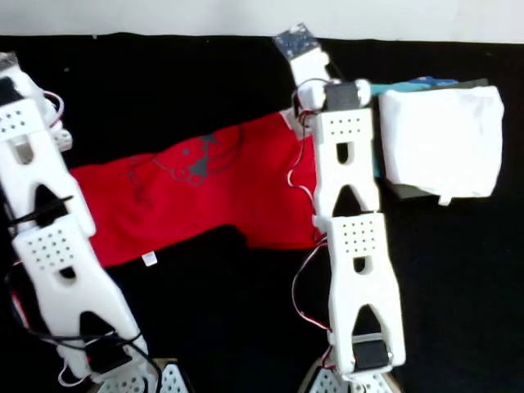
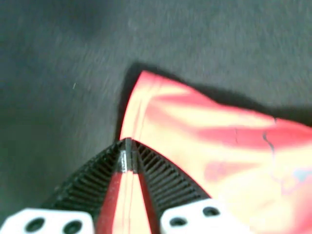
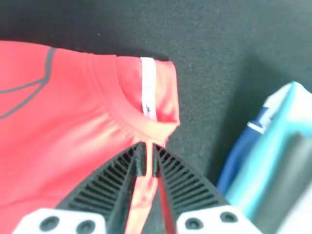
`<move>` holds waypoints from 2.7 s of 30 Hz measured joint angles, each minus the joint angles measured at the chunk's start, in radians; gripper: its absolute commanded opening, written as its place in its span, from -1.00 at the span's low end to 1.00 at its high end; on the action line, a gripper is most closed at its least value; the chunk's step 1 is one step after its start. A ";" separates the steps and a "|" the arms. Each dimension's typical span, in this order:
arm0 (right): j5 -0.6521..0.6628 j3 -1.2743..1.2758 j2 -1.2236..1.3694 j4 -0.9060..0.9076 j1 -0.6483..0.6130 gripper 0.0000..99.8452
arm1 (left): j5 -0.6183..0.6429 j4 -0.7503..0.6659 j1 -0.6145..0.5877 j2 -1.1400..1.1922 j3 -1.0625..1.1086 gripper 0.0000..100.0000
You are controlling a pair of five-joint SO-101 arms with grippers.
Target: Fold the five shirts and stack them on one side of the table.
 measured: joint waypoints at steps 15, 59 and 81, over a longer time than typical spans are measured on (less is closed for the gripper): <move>0.000 0.141 -0.351 0.046 -0.029 -0.94 | -0.021 -0.364 0.035 -0.718 1.250 -0.98; 0.049 2.122 -1.301 -0.520 -0.157 -0.94 | 0.112 -0.717 -0.008 -0.540 1.281 -0.98; 0.005 2.047 -0.994 -0.535 -0.301 -0.95 | 0.149 -1.005 0.130 -0.747 1.760 -0.98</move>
